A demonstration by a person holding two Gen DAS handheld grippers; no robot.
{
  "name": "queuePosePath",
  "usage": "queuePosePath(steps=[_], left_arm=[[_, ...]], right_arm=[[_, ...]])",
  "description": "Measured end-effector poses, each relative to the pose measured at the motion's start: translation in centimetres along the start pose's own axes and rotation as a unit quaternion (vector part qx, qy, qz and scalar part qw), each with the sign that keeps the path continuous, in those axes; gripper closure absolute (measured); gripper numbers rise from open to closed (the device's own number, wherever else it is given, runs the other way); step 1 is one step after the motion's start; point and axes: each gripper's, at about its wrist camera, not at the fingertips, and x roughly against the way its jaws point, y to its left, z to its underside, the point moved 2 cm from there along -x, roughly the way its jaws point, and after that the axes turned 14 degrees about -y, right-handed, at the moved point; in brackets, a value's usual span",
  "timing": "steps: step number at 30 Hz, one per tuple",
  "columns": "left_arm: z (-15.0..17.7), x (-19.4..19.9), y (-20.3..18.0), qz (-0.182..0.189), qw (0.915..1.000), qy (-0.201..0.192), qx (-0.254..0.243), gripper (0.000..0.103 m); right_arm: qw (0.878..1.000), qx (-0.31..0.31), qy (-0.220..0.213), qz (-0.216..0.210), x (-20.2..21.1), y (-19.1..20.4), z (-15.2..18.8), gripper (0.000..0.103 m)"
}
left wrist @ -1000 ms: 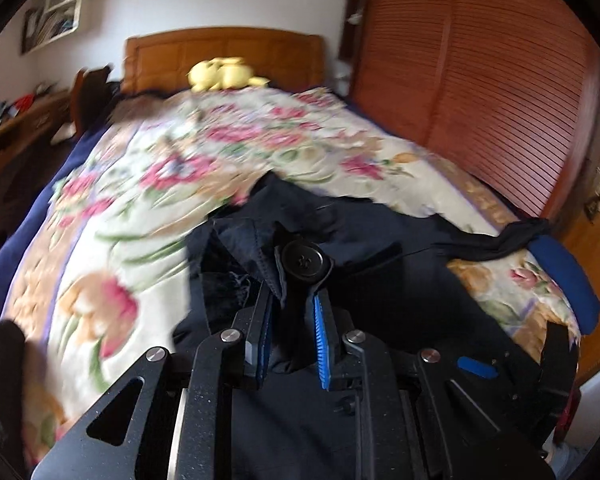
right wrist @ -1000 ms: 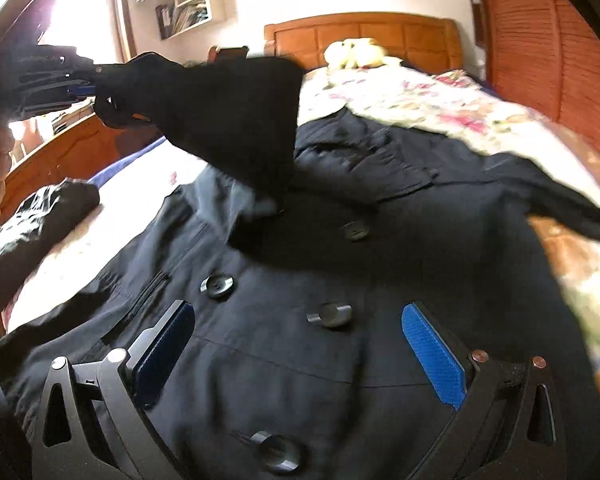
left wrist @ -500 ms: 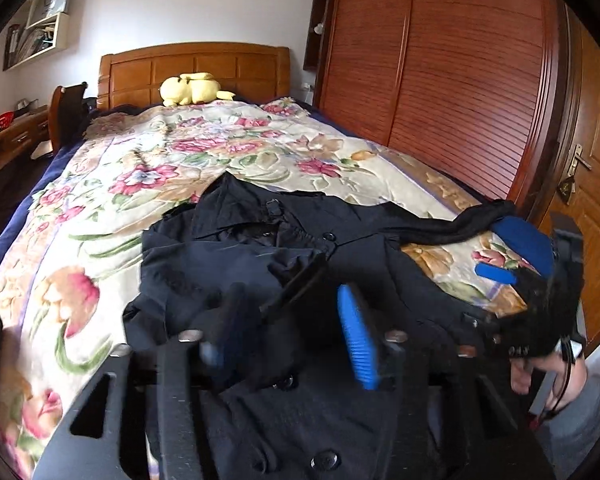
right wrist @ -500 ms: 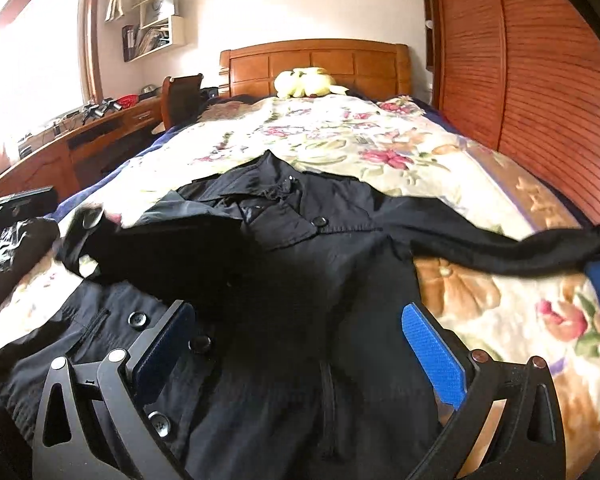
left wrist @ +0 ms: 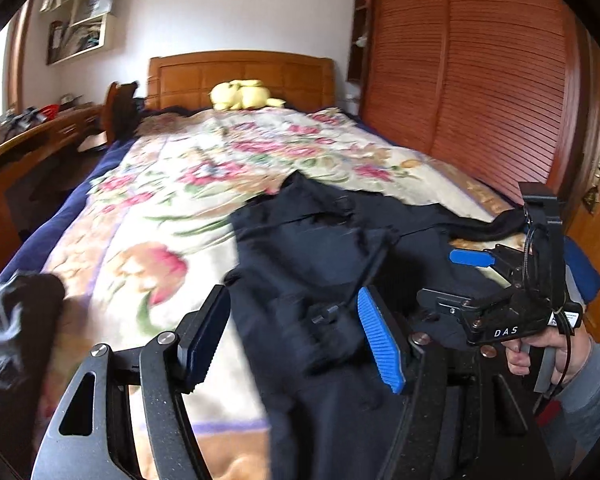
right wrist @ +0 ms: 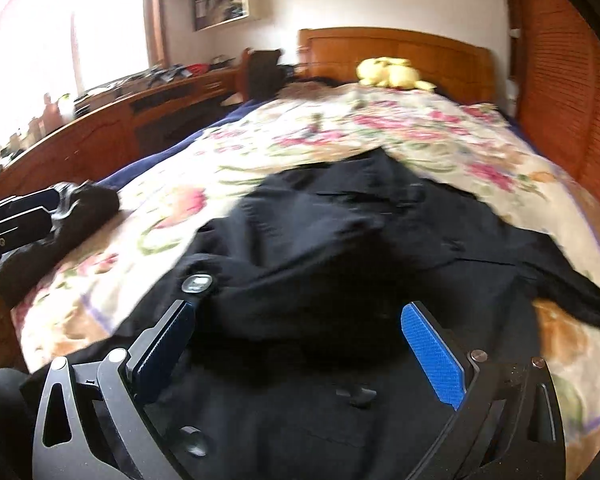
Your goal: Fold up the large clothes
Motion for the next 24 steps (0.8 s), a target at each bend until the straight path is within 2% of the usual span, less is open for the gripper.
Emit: queuePosePath(steps=[5, 7, 12, 14, 16, 18, 22, 24], left_arm=[[1.3, 1.5, 3.5, -0.035, 0.9993, 0.002, 0.011, 0.036], [1.7, 1.9, 4.4, -0.043, 0.9990, 0.003, 0.014, 0.036], [2.1, 2.3, 5.9, -0.058, 0.9982, 0.000, 0.015, 0.036], [2.2, 2.6, 6.2, -0.062, 0.9980, 0.000, 0.013, 0.036], [2.2, 2.7, 6.2, -0.068, 0.9977, -0.002, 0.005, 0.036], [2.2, 2.7, 5.9, -0.065, 0.9979, -0.006, 0.003, 0.036], [2.5, 2.8, 5.6, -0.053, 0.9986, -0.004, 0.000, 0.036], [2.6, 2.7, 5.3, -0.047, 0.9989, -0.002, -0.003, 0.036]], right_arm=[[0.998, 0.013, 0.033, -0.046, -4.2, 3.8, 0.3, 0.004], [0.997, 0.018, 0.050, -0.058, -6.1, 4.2, 0.6, 0.006], [0.994, 0.037, 0.085, -0.066, -9.4, 5.2, 0.8, 0.010], [0.992, 0.050, 0.098, -0.060, -10.0, 5.6, 1.0, 0.016], [0.990, 0.067, 0.110, -0.050, -10.5, 6.0, 1.2, 0.030], [0.989, 0.082, 0.117, -0.041, -10.7, 5.9, 1.4, 0.065], [0.990, 0.093, 0.098, -0.034, -9.3, 5.3, 1.0, 0.078], [0.994, 0.080, 0.075, -0.029, -7.3, 4.3, 0.4, 0.081]])
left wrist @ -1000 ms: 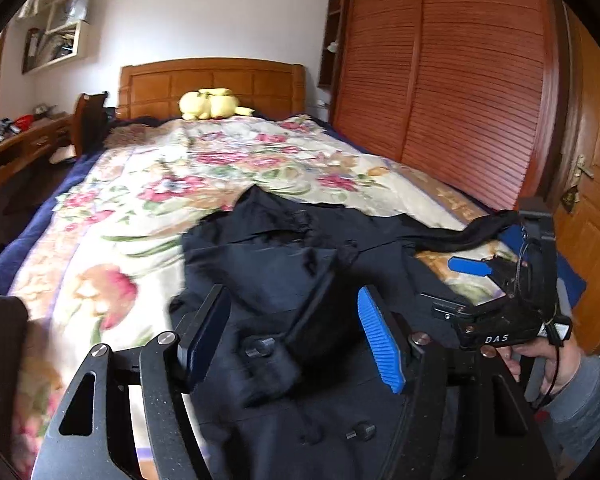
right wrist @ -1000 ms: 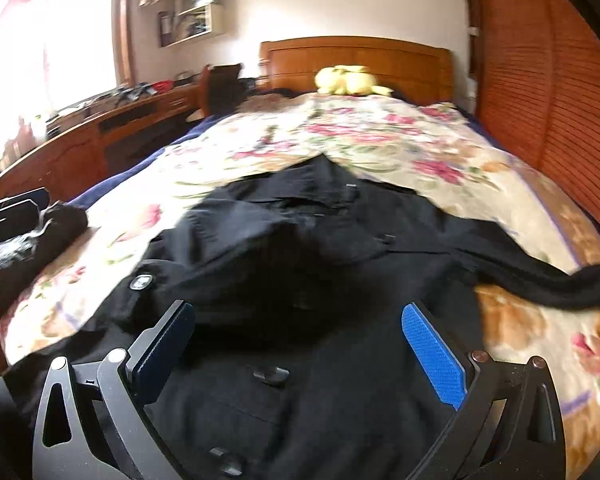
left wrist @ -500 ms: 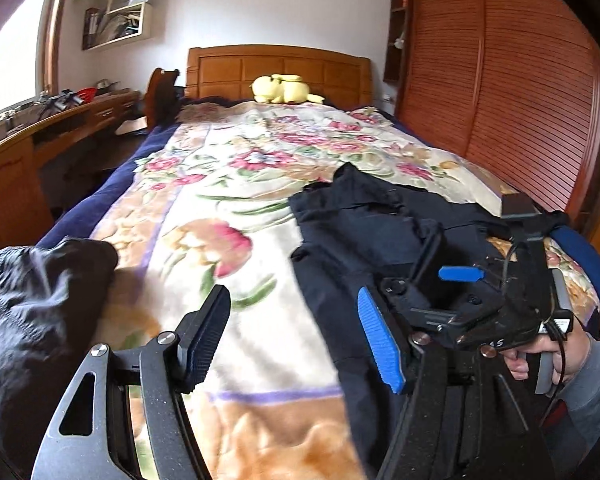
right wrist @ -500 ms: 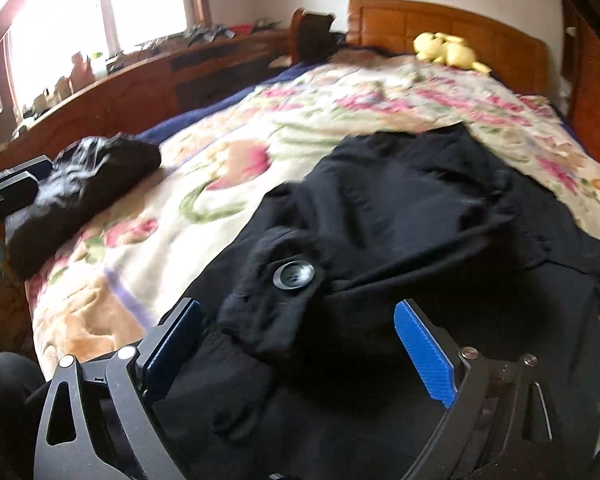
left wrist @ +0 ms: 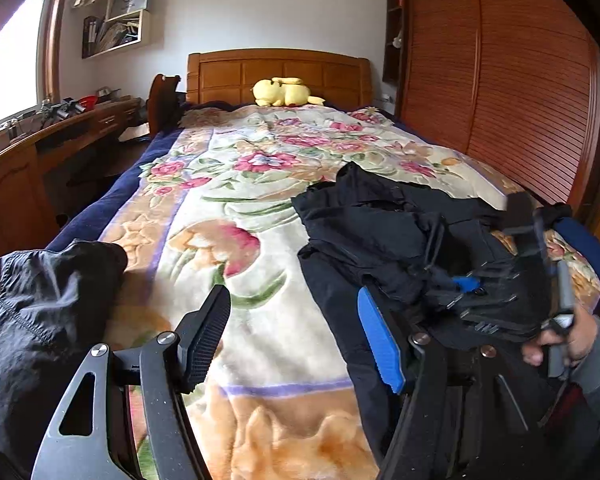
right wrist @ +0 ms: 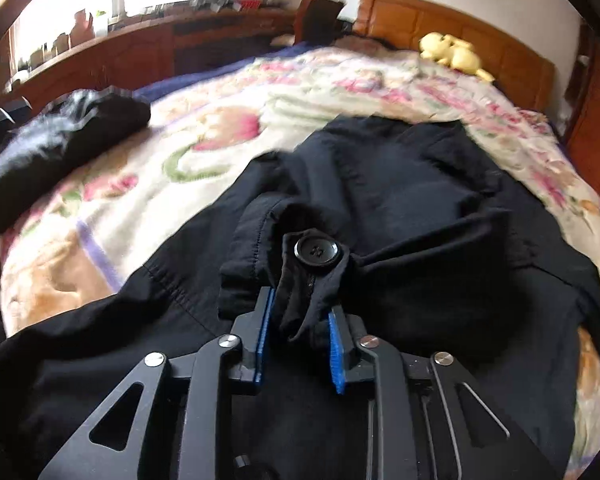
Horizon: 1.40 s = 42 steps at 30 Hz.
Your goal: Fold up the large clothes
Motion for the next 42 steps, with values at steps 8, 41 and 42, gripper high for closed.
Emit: queuePosePath(steps=[8, 41, 42], left_arm=[[0.0, -0.7, -1.9, 0.018, 0.9998, 0.003, -0.009, 0.036], [-0.7, -5.1, -13.5, 0.090, 0.9939, 0.013, -0.063, 0.036], [-0.6, -5.1, -13.4, 0.089, 0.9940, 0.014, -0.062, 0.036]], right_arm=[[0.994, -0.059, -0.073, 0.053, 9.9, -5.4, 0.6, 0.081], [0.970, -0.152, -0.044, 0.187, 19.4, -10.7, 3.9, 0.056], [0.971, -0.150, -0.046, 0.182, 19.3, -10.4, 3.8, 0.056]])
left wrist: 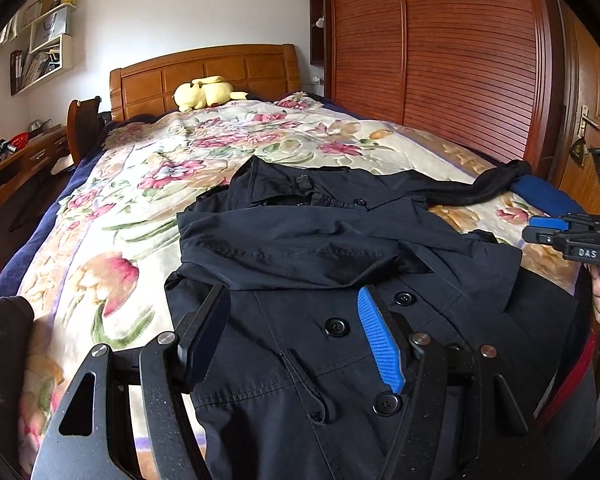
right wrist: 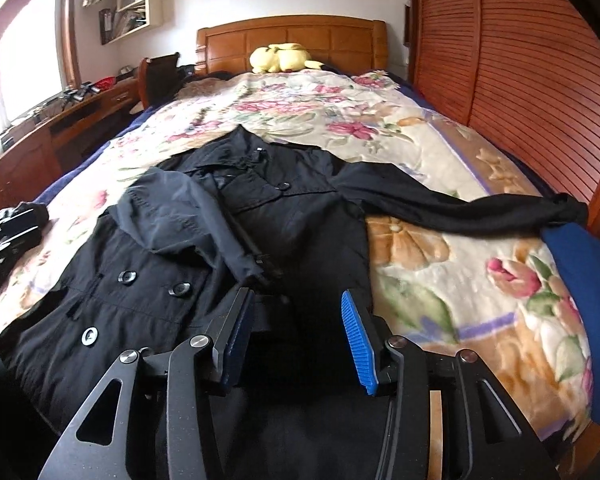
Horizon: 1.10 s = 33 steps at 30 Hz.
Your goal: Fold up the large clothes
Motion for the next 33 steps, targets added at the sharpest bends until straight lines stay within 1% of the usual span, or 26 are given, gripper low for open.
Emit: queuePosePath(steps=[3, 5, 6, 7, 10, 11, 12, 13, 14, 15, 18, 19, 20, 21, 22, 23, 25, 27, 29, 30, 32, 33], left_arm=[[0.0, -0.2, 0.0, -0.003, 1.0000, 0.002, 0.002, 0.036], [0.0, -0.2, 0.0, -0.004, 1.0000, 0.002, 0.002, 0.036], [0.0, -0.2, 0.1, -0.004, 1.0000, 0.002, 0.002, 0.036], [0.1, -0.3, 0.2, -0.004, 1.0000, 0.003, 0.003, 0.036], [0.2, -0.6, 0.2, -0.006, 1.0000, 0.006, 0.002, 0.036], [0.2, -0.6, 0.2, -0.006, 1.0000, 0.007, 0.001, 0.036], [0.3, -0.7, 0.1, -0.007, 0.9999, 0.008, 0.000, 0.036], [0.3, -0.7, 0.1, -0.007, 0.9999, 0.008, -0.001, 0.036], [0.3, -0.7, 0.1, -0.007, 0.9999, 0.008, -0.001, 0.036], [0.2, -0.7, 0.0, -0.006, 1.0000, 0.008, -0.002, 0.036], [0.3, -0.8, -0.2, -0.006, 1.0000, 0.007, -0.003, 0.036], [0.3, -0.8, -0.2, -0.006, 0.9999, 0.008, -0.003, 0.036], [0.3, -0.9, -0.2, -0.006, 0.9999, 0.008, -0.004, 0.036], [0.3, -0.9, -0.2, -0.006, 0.9999, 0.009, -0.004, 0.036], [0.3, -1.0, -0.2, -0.007, 0.9999, 0.010, -0.005, 0.036], [0.3, -1.1, -0.2, -0.008, 0.9999, 0.011, -0.006, 0.036], [0.3, -1.1, -0.2, -0.009, 0.9999, 0.011, -0.005, 0.036], [0.4, -1.1, -0.1, -0.010, 0.9999, 0.010, -0.004, 0.036], [0.4, -1.2, 0.0, -0.012, 0.9999, 0.010, -0.002, 0.036], [0.4, -1.1, 0.0, -0.013, 0.9999, 0.010, -0.001, 0.036], [0.4, -1.1, 0.1, -0.014, 0.9999, 0.009, 0.001, 0.036], [0.4, -1.1, 0.1, -0.015, 0.9999, 0.008, 0.002, 0.036]], right_arm=[[1.000, 0.016, 0.000, -0.015, 0.3, 1.1, 0.4, 0.056], [0.999, 0.032, 0.007, -0.019, -0.2, 1.7, 0.9, 0.056], [0.999, 0.040, 0.017, -0.019, -0.7, 2.1, 1.2, 0.056], [0.998, 0.046, 0.030, -0.021, -1.9, 1.4, 1.5, 0.056], [0.993, 0.073, 0.087, -0.026, -4.7, 1.3, 2.8, 0.057], [0.992, 0.075, 0.099, -0.032, -5.3, 1.0, 3.1, 0.062], [0.991, 0.076, 0.104, -0.041, -5.6, 0.9, 3.1, 0.083], [0.990, 0.077, 0.107, -0.055, -5.8, 0.6, 3.0, 0.093], [0.990, 0.079, 0.105, -0.057, -5.8, 0.2, 2.6, 0.093], [0.990, 0.085, 0.099, -0.045, -5.8, -0.3, 2.2, 0.093], [0.990, 0.106, 0.087, 0.041, -6.7, -2.9, 1.0, 0.092], [0.989, 0.103, 0.085, 0.067, -7.1, -4.0, 0.6, 0.089], [0.988, 0.100, 0.086, 0.080, -7.5, -4.7, 0.2, 0.083], [0.987, 0.098, 0.083, 0.092, -7.7, -5.2, -0.1, 0.075], [0.987, 0.098, 0.077, 0.101, -7.7, -5.5, -0.5, 0.072], [0.987, 0.100, 0.069, 0.101, -7.9, -5.3, -0.9, 0.071], [0.989, 0.108, 0.052, 0.090, -7.9, -4.6, -1.5, 0.064], [0.991, 0.107, 0.036, 0.079, -8.2, -4.0, -1.9, 0.064], [0.993, 0.100, 0.029, 0.049, -8.3, -2.9, -1.6, 0.064], [0.995, 0.093, 0.029, 0.025, -8.6, -2.4, -1.6, 0.064], [0.996, 0.087, 0.035, -0.013, -9.5, -1.3, -1.1, 0.064], [0.995, 0.089, 0.039, -0.023, -10.1, -0.9, -0.9, 0.064]])
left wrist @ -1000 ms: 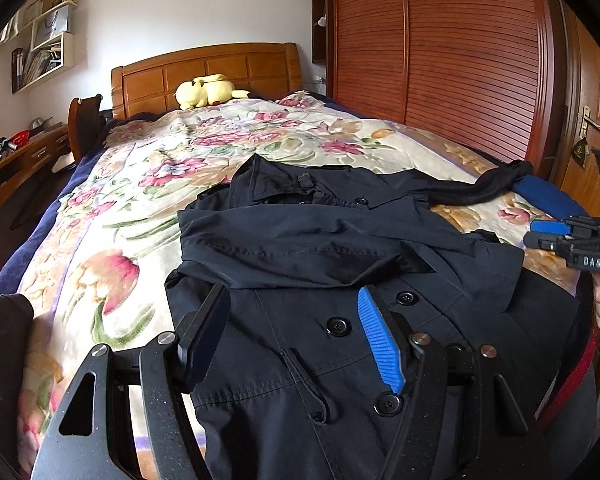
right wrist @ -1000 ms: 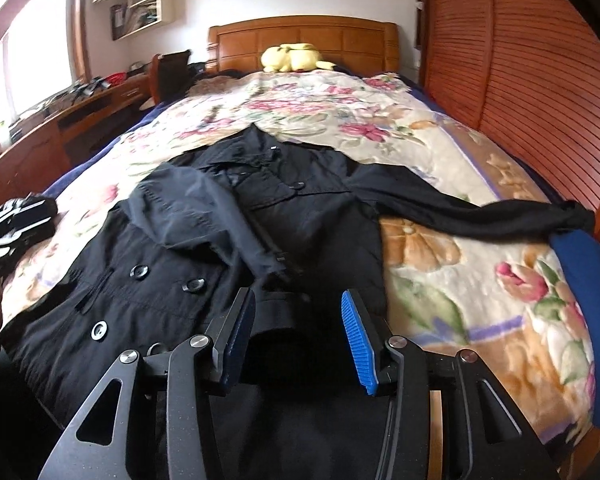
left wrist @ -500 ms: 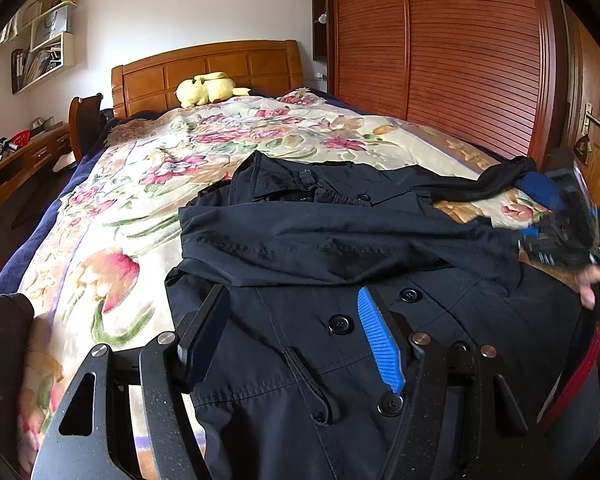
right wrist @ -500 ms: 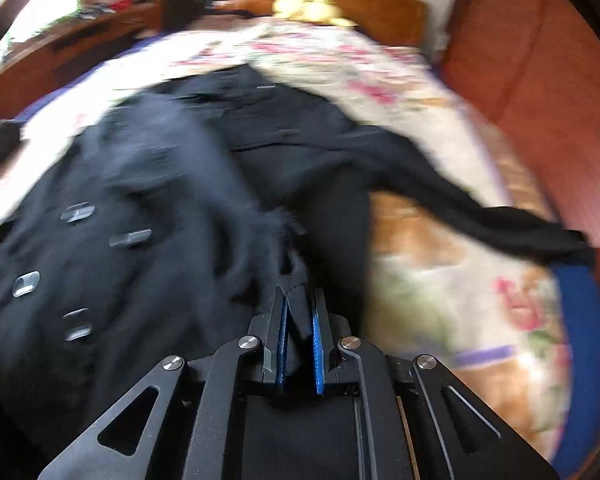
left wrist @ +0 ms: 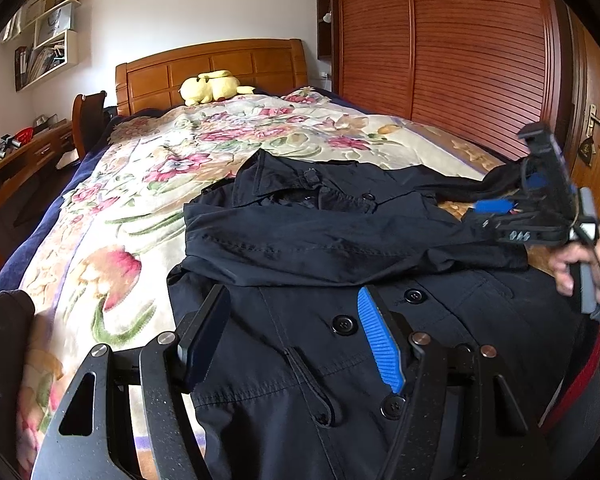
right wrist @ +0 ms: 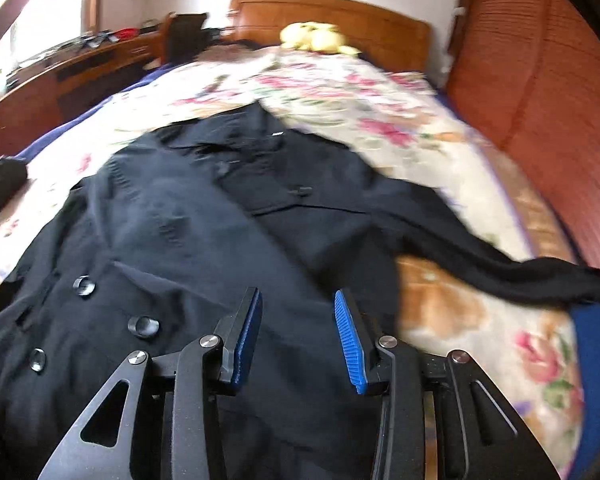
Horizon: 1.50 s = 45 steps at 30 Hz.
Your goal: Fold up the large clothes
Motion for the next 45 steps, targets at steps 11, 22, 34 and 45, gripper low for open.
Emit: queuePosePath(steps=[11, 22, 34, 45], left_arm=[[-0.5, 0.7, 0.6, -0.005, 0.9997, -0.018, 0.016, 0.036], [-0.6, 0.6, 0.2, -0.004, 0.9996, -0.025, 0.013, 0.036], [-0.9, -0.2, -0.7, -0.009, 0.9987, -0.046, 0.022, 0.036], [-0.8, -0.9, -2.8, 0.005, 0.9994, -0.034, 0.000, 0.036]], right_arm=[[0.993, 0.035, 0.085, -0.068, -3.9, 2.2, 5.6, 0.064], [1.000, -0.003, 0.025, 0.006, 2.9, -5.3, 4.9, 0.064], [0.995, -0.043, 0.087, 0.021, -1.5, -7.3, 7.9, 0.063], [0.990, -0.092, 0.109, -0.006, -2.0, -9.2, 8.2, 0.048]])
